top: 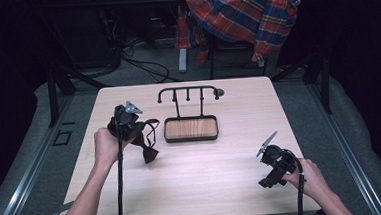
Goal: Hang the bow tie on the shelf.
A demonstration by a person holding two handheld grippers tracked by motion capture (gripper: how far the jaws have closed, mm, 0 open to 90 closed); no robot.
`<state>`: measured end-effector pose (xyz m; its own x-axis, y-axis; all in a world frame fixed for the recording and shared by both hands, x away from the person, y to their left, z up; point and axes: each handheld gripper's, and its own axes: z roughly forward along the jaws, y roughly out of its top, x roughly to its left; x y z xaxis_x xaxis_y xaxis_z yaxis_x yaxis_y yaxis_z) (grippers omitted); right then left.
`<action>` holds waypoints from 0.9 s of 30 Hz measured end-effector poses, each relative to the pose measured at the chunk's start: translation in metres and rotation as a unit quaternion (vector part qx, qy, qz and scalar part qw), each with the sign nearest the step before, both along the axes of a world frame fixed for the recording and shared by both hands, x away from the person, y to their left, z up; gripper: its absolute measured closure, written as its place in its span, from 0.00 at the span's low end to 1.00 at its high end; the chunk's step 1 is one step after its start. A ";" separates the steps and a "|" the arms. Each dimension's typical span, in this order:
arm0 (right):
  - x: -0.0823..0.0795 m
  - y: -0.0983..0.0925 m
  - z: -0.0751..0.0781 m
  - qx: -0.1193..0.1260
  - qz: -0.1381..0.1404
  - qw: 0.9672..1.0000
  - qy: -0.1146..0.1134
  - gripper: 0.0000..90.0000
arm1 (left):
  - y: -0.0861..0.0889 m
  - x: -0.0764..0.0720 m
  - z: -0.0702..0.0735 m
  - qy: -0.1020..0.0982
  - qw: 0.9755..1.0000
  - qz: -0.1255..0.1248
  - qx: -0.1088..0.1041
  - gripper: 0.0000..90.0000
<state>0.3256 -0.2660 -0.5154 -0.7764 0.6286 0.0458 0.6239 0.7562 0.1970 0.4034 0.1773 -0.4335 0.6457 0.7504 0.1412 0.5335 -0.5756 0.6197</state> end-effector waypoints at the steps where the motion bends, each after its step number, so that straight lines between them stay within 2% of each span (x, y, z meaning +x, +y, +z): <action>1: 0.000 0.000 0.000 0.000 0.000 1.000 0.000 0.16 | 0.000 0.000 0.001 -0.001 1.000 0.000 -0.001 0.99; 10: 0.000 -0.001 -0.002 0.007 -0.007 1.000 0.002 0.16 | 0.000 0.003 0.010 -0.008 1.000 0.005 -0.009 0.99; 27: 0.000 -0.002 -0.001 0.004 -0.011 1.000 -0.004 0.16 | -0.010 0.009 0.026 -0.024 1.000 -0.006 -0.018 0.99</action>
